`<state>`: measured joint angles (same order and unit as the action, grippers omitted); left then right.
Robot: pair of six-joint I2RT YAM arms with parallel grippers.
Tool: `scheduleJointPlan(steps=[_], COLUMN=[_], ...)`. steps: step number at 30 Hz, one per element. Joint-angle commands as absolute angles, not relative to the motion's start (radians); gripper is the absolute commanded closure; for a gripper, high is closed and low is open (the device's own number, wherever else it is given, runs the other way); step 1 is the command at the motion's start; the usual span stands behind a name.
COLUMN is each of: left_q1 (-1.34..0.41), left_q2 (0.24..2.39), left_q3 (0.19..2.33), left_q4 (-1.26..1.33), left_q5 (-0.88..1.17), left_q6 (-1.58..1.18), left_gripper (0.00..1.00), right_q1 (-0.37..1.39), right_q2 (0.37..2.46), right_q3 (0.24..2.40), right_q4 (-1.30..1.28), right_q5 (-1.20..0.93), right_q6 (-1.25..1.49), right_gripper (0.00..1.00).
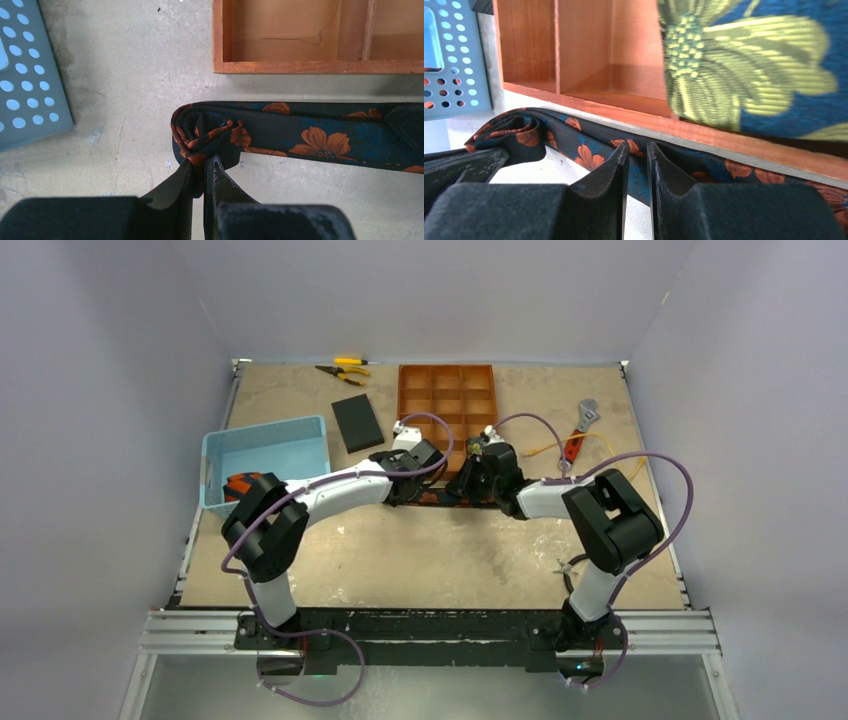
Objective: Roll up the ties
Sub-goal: Roll the tie at the center of the board.
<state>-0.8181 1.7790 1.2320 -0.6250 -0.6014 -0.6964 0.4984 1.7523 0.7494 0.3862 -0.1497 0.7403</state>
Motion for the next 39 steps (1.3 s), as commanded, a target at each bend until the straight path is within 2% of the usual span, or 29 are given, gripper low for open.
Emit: scheduleJointPlan(steps=[1, 17, 19, 23, 28, 39], left_q1=[-0.806, -0.837, -0.841, -0.844, -0.842, -0.842], left_q2=[1.814, 1.942, 1.948, 1.947, 1.940, 1.922], left_q3=[1.298, 1.403, 1.409, 1.415, 1.423, 1.415], left_q4=[-0.676, -0.722, -0.711, -0.677, -0.643, -0.573], left_q5=[-0.649, -0.721, -0.706, -0.642, -0.571, -0.462], left_q6=[-0.702, -0.693, -0.691, -0.680, -0.668, -0.659], left_gripper=[1.00, 1.00, 0.94, 0.73, 0.60, 0.55], right_q1=[0.511, 0.514, 0.514, 0.513, 0.514, 0.513], right_q2=[1.760, 1.824, 1.820, 1.800, 1.771, 1.659], right_q3=[0.774, 0.741, 0.737, 0.726, 0.717, 0.691], right_q4=[0.451, 0.482, 0.481, 0.482, 0.471, 0.412], right_q5=[-0.151, -0.115, -0.113, -0.109, -0.102, -0.112], right_q6=[0.766, 0.779, 0.778, 0.775, 0.773, 0.780], right_gripper=[0.78, 0.79, 0.79, 0.78, 0.77, 0.69])
